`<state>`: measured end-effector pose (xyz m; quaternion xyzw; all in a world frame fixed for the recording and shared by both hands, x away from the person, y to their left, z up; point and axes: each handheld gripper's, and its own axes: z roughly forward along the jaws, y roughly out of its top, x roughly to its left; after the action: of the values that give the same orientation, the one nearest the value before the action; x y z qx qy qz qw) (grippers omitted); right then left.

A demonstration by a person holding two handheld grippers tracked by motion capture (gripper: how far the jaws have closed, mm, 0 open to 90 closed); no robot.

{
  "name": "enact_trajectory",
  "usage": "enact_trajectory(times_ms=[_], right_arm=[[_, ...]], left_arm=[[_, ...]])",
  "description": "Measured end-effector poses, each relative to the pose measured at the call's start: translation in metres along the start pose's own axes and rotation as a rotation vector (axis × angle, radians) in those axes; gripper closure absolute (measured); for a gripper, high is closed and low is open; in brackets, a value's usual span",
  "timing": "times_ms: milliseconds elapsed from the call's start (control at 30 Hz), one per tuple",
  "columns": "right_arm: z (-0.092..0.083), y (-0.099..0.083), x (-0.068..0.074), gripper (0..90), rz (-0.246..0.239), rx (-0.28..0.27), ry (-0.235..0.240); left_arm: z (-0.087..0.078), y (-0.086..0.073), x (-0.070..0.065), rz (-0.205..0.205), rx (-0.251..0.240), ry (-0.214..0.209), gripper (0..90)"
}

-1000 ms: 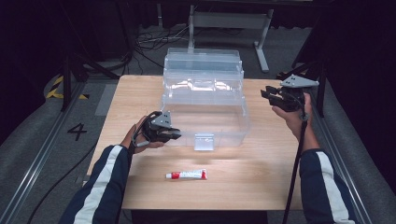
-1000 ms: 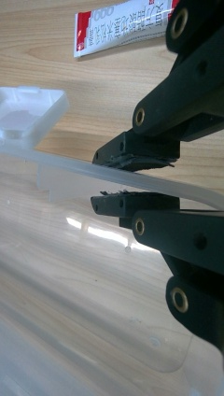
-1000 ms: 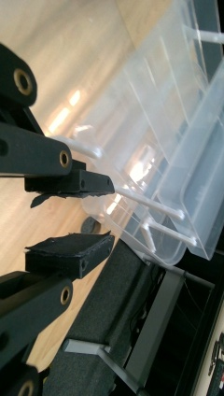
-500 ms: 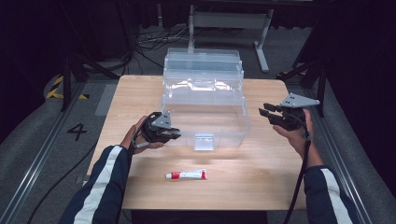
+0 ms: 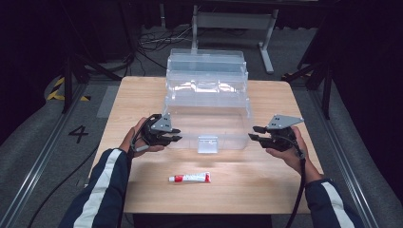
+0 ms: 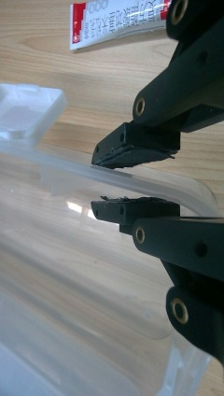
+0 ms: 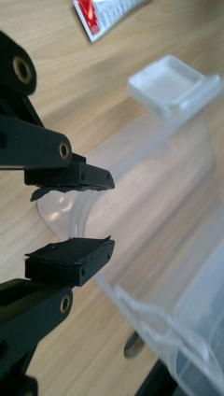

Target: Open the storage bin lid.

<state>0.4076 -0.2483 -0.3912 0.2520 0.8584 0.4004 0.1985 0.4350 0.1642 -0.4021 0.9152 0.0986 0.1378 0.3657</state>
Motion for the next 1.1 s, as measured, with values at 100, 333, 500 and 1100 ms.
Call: enact_trajectory(times_ms=[100,333,500,1100], right_arm=[[0.002,-0.001,0.006,64.3,-0.004,0.002,0.022],[-0.004,0.001,0.013,63.7,-0.030,0.005,0.025],[0.000,0.000,0.020,63.4,-0.041,0.014,0.064],[0.030,0.013,0.057,61.0,-0.149,0.078,0.195]], left_arm=[[-0.005,0.000,-0.001,0.003,-0.007,0.017,74.6],[-0.018,0.000,-0.005,0.004,-0.026,0.042,74.3],[-0.033,-0.008,-0.010,-0.004,-0.018,0.084,73.7],[-0.061,-0.062,-0.028,-0.113,0.083,0.151,65.3]])
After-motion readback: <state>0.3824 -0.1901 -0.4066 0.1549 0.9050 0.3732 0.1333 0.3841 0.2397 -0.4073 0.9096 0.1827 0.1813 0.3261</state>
